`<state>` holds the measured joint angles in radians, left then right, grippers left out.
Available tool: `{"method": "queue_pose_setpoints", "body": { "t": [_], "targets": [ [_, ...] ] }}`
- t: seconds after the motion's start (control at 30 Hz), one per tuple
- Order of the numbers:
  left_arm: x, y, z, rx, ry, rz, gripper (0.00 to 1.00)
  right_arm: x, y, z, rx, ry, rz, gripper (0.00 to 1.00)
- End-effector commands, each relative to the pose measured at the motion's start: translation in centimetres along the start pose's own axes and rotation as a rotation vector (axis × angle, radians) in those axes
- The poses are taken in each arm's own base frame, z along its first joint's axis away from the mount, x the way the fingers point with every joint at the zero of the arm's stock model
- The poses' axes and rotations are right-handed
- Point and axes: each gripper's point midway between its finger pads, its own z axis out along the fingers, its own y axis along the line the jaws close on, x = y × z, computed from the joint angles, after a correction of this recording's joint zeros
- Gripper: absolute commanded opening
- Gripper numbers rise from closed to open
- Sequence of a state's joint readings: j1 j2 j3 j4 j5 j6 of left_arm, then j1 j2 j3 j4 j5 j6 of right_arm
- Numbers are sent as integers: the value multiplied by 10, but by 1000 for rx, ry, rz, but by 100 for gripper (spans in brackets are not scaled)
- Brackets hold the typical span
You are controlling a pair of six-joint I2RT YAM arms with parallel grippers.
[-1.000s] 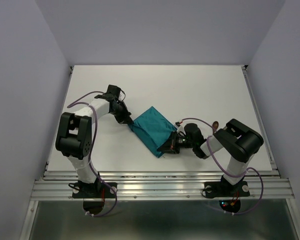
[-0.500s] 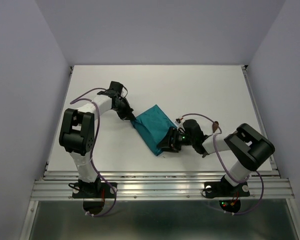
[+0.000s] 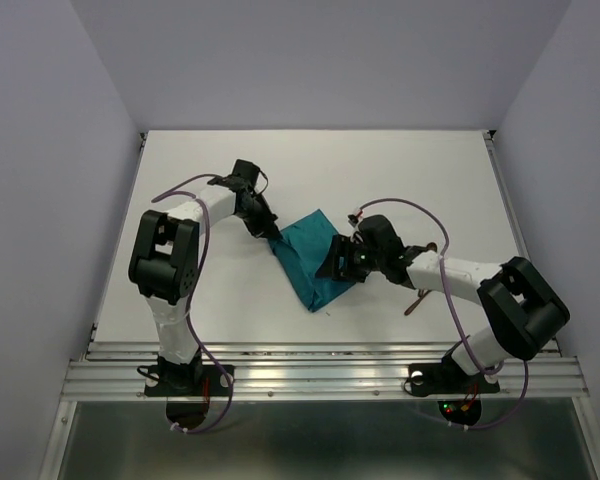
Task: Fold the napkin into a case and place the utensils inside
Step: Fold the lower triangle-folded napkin at the center of the board.
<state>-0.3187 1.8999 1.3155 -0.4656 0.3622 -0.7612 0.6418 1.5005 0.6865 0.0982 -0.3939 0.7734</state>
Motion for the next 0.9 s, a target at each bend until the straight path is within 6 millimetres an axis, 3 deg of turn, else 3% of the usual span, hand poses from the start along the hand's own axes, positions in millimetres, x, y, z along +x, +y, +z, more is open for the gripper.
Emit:
{"method": "queue_pose_setpoints", "body": {
  "t": [0.0,0.17,0.37,0.4,0.53,0.67,0.87],
  "targets": [
    [-5,-7,-5,-9,-9,-19,0,-31,4,1,62,-63,-104,69],
    [-6,-7,-1,-13,-8,-35,0,-57,22,19,27,-76,-135,69],
    [-7,-4,3,-29,-7,-25,1,-84,24,48,32,-91,-158,65],
    [-8,-5,2,-30,-8,-23,1,-94,32,50,17,-106,-166,63],
    [-5,-1,4,-38,3,-27,1,-101,30,71,21,-93,-122,50],
    [-3,0,5,-40,9,-29,0,-111,33,81,4,-87,-106,47],
    [-5,-1,5,-40,11,-25,0,-110,33,98,-23,-42,-111,47]
  ]
}}
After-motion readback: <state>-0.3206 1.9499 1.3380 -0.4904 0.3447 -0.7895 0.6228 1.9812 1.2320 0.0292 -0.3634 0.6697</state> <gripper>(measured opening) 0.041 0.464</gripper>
